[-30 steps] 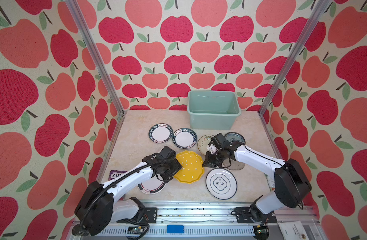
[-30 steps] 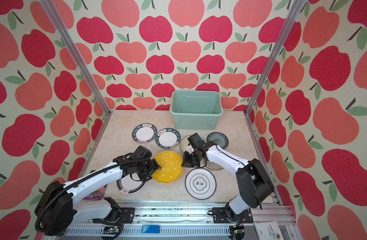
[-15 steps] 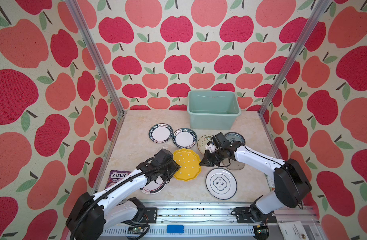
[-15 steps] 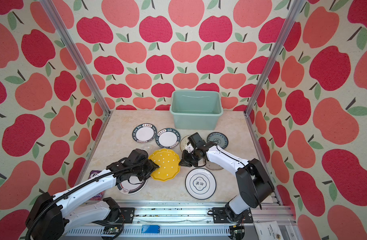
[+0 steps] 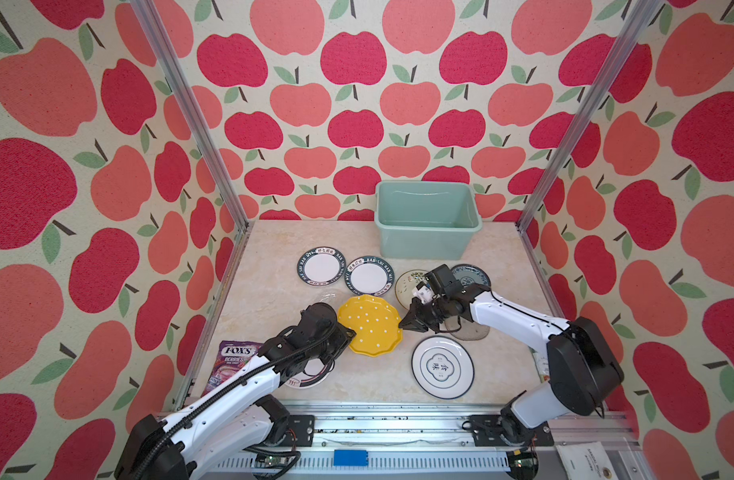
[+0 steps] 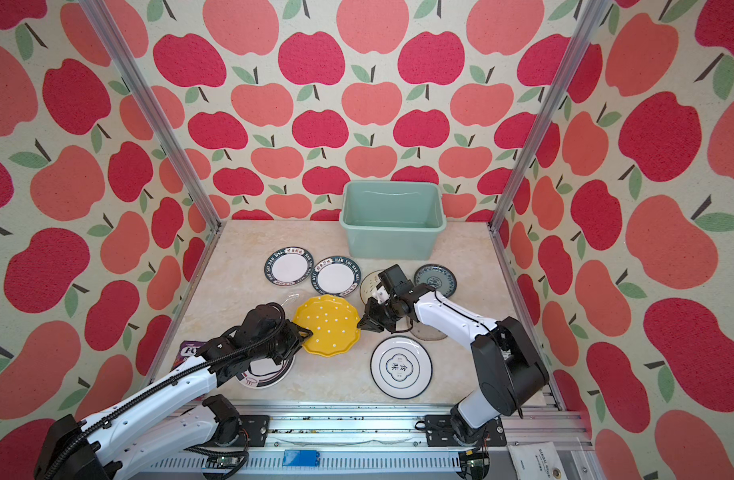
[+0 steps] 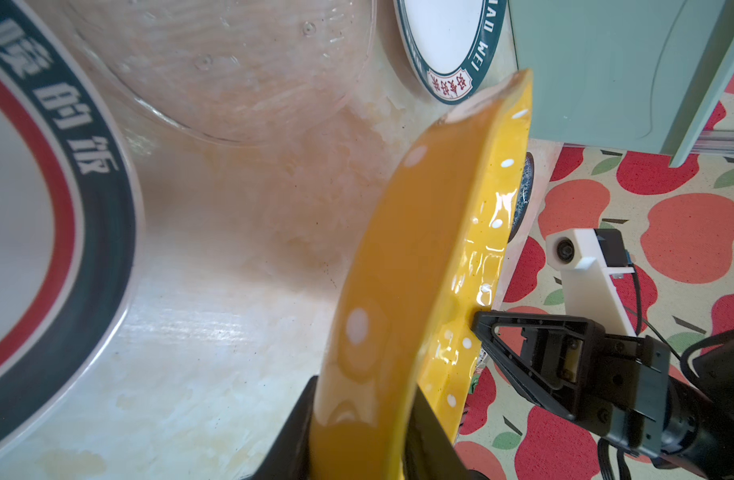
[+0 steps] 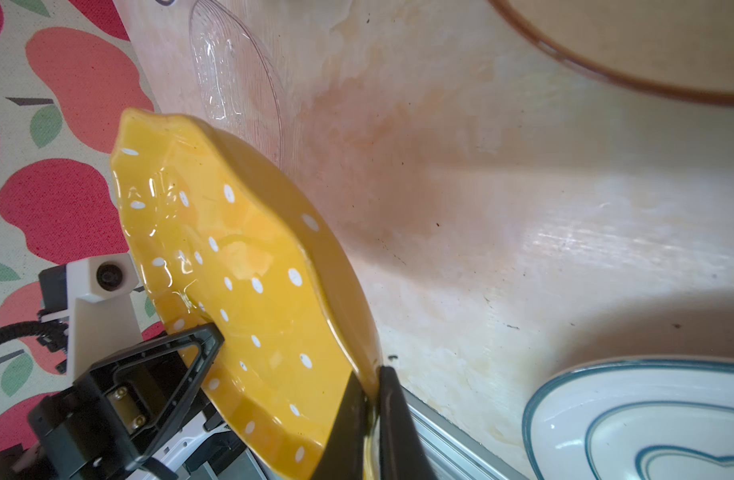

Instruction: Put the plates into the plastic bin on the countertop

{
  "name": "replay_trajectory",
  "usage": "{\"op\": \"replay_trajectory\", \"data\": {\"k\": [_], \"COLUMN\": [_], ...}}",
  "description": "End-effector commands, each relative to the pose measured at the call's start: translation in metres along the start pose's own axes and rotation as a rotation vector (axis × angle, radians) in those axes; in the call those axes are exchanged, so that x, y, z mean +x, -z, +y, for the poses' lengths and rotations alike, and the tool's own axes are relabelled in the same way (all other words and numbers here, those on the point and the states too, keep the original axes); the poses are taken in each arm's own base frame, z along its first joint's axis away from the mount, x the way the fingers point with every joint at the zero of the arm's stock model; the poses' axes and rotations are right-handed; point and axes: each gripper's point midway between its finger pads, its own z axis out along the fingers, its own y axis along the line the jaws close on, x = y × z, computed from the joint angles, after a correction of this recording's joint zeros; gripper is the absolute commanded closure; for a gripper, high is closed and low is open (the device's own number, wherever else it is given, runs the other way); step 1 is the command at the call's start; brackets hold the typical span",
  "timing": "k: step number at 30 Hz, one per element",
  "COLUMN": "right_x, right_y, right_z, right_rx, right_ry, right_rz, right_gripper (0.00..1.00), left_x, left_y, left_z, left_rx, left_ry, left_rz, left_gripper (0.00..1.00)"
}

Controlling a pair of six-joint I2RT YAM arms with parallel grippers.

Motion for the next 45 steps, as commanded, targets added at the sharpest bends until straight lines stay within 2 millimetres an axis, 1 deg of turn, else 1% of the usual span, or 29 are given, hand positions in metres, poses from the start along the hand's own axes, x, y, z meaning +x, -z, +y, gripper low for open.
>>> {"op": "replay_trajectory", "data": {"k": [1,3,5,7,8,10,13,15,18,22,25,27,32,34,37,39,42,45], "right_x": [0.008,0.008,0.007,0.006,0.006,0.006,0.007,0.009,0.012,0.014,0.014,0.013,0.008,0.008,0.01,0.012,0.019,0.023], "right_y": [0.01,0.011,0.012,0.013,0.014,0.015,0.017,0.019,0.02,0.022,0.025,0.029,0.053,0.068,0.088,0.097,0.095,0.092], "right_z": [0.04,0.041,0.043,0.046,0.046,0.046,0.046,0.046,0.047,0.05,0.05,0.05,0.045,0.044,0.036,0.028,0.025,0.034], "right_rx": [-0.152,-0.161,-0.173,-0.191,-0.198,-0.21,-0.218,-0.233,-0.265,-0.318,-0.316,-0.31,-0.275,-0.272,-0.245,-0.225,-0.248,-0.327], "right_ry": [0.1,0.102,0.102,0.102,0.099,0.096,0.102,0.104,0.098,0.092,0.1,0.111,0.127,0.138,0.146,0.144,0.138,0.139], "right_rz": [0.032,0.029,0.023,0.016,0.012,0.007,-0.001,-0.006,-0.008,-0.022,-0.04,-0.07,-0.172,-0.216,-0.278,-0.297,-0.269,-0.24], "right_gripper": [1.0,1.0,0.96,0.92,0.89,0.78,0.59,0.51,0.45,0.4,0.39,0.39,0.38,0.38,0.31,0.27,0.26,0.26], "left_x": [-0.002,-0.002,-0.002,-0.002,-0.002,-0.003,-0.002,-0.004,-0.008,-0.012,-0.015,-0.016,-0.019,-0.02,-0.022,-0.021,-0.018,-0.014], "left_y": [0.001,0.002,0.004,0.005,0.006,0.009,0.014,0.018,0.026,0.035,0.041,0.045,0.056,0.062,0.068,0.07,0.071,0.072], "left_z": [-0.004,-0.005,-0.006,-0.009,-0.01,-0.015,-0.028,-0.038,-0.055,-0.074,-0.089,-0.095,-0.109,-0.114,-0.12,-0.125,-0.138,-0.154], "left_rx": [0.018,0.021,0.026,0.03,0.034,0.044,0.083,0.118,0.167,0.212,0.24,0.242,0.256,0.255,0.247,0.253,0.284,0.325], "left_ry": [0.005,0.007,0.014,0.022,0.023,0.032,0.05,0.064,0.077,0.082,0.07,0.056,0.028,0.0,-0.037,-0.052,-0.064,-0.081], "left_rz": [-0.019,-0.016,-0.017,-0.017,-0.017,-0.017,-0.012,-0.015,-0.032,-0.047,-0.054,-0.063,-0.098,-0.118,-0.137,-0.139,-0.132,-0.121], "left_gripper": [0.75,0.83,0.89,0.93,0.95,0.99,1.0,1.0,1.0,1.0,1.0,1.0,1.0,1.0,1.0,1.0,1.0,1.0]}}
